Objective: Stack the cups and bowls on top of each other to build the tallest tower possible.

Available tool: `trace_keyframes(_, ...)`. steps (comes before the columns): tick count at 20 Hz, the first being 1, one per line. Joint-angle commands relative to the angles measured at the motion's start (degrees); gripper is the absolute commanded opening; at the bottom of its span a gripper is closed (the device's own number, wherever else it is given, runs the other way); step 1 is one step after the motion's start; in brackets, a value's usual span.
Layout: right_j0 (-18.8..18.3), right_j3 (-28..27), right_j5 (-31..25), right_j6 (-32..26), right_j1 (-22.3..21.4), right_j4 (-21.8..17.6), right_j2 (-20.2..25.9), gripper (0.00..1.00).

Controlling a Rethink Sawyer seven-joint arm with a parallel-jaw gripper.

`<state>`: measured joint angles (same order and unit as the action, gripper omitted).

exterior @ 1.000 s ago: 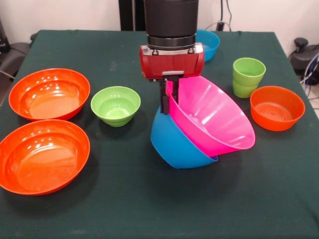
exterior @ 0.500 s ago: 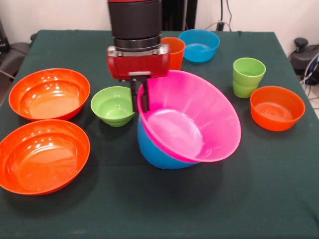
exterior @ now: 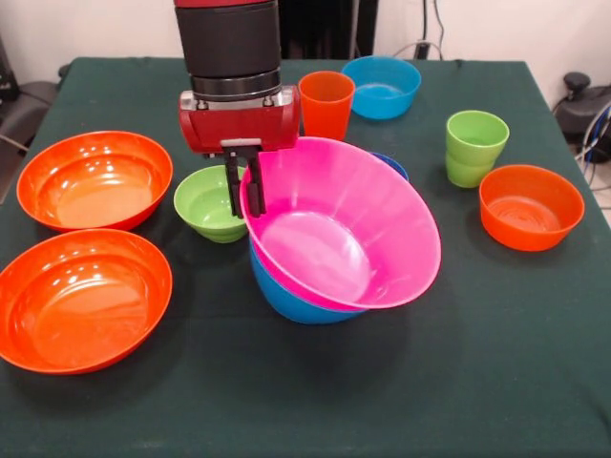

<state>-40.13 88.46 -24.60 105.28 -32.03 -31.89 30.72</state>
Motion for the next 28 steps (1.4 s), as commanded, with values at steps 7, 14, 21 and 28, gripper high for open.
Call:
trace_keyframes(7, 0.4, 2.5, -3.6, -9.5, 1.5, -3.5, 4.0, 0.0)
trace_keyframes(14, -0.7, 2.7, -4.2, -10.3, 1.8, -3.5, 5.1, 0.0)
trace_keyframes(21, -4.5, 2.5, -5.2, -14.8, 3.2, -4.5, 7.6, 0.0)
trace_keyframes(28, -5.7, 2.3, -6.0, -15.0, 3.4, -5.7, 8.7, 0.0)
